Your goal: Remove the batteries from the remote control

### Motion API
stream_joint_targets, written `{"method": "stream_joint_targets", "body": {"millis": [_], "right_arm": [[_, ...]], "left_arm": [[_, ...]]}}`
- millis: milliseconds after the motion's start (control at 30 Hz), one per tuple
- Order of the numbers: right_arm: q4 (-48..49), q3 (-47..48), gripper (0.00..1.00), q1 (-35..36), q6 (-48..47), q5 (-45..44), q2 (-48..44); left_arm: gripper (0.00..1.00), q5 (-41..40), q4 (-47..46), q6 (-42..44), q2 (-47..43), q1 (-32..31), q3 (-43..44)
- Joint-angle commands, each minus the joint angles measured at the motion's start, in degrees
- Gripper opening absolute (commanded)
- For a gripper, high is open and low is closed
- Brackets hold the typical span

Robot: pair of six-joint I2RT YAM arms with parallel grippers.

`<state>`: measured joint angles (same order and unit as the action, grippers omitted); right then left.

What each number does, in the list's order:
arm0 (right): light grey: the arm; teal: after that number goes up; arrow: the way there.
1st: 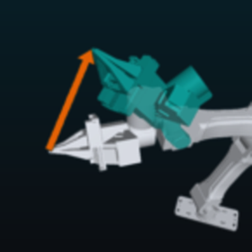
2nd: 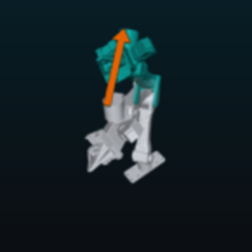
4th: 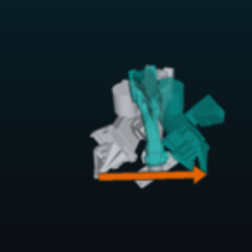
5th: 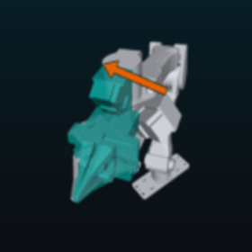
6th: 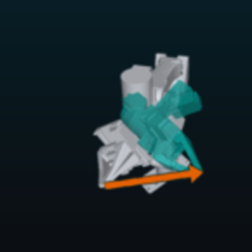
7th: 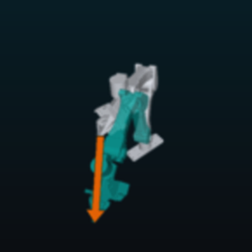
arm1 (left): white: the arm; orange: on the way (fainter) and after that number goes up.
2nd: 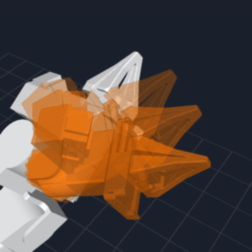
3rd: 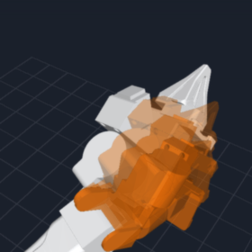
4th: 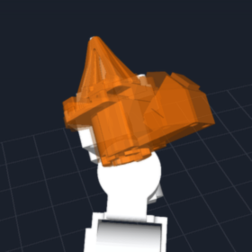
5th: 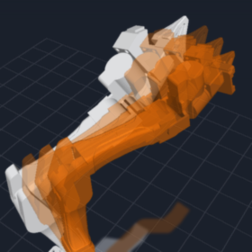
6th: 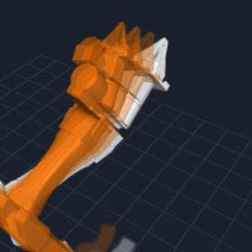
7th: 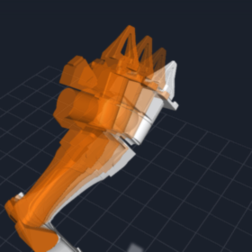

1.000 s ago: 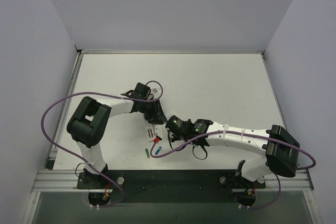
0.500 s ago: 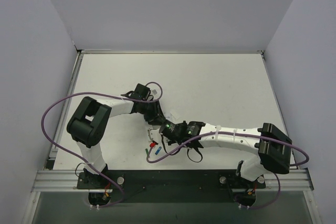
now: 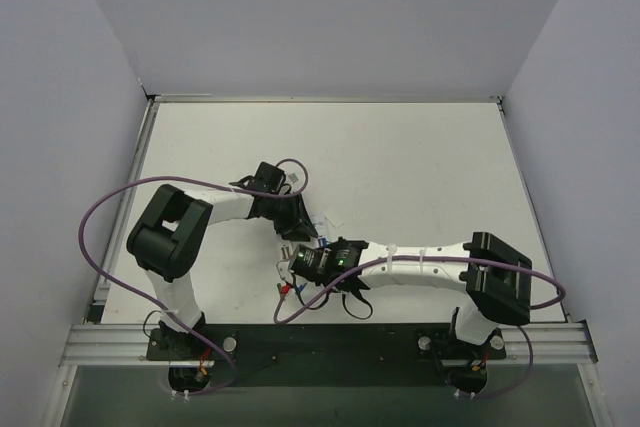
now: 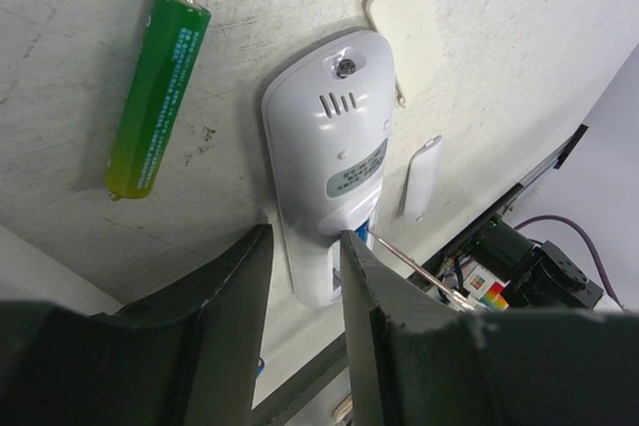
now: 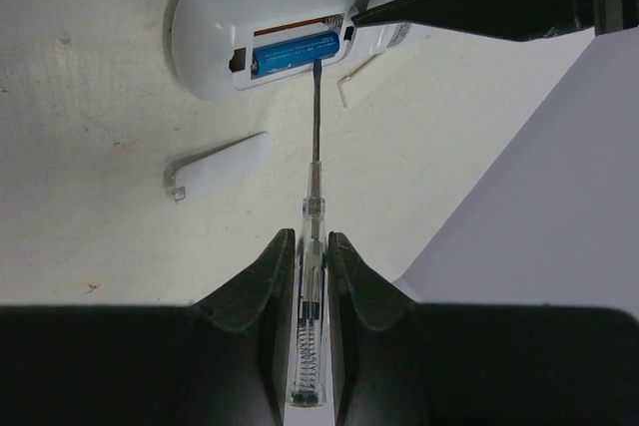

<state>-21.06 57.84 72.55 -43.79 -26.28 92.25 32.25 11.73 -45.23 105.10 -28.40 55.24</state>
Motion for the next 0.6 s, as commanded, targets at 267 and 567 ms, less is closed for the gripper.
{"method": "stream_joint_targets", "body": {"millis": [267, 567], "right_arm": [[-5.13, 7.54, 0.0, 4.26, -4.28, -0.88, 7.15], [-3.38, 8.43, 0.0, 2.42, -5.78, 2.2, 8.22]], "left_arm": [[0.42, 1.85, -4.43, -1.52, -0.34, 0.1, -2.77], [0.4, 2.29, -5.57, -2.23, -0.07, 0.1, -3.3]]}}
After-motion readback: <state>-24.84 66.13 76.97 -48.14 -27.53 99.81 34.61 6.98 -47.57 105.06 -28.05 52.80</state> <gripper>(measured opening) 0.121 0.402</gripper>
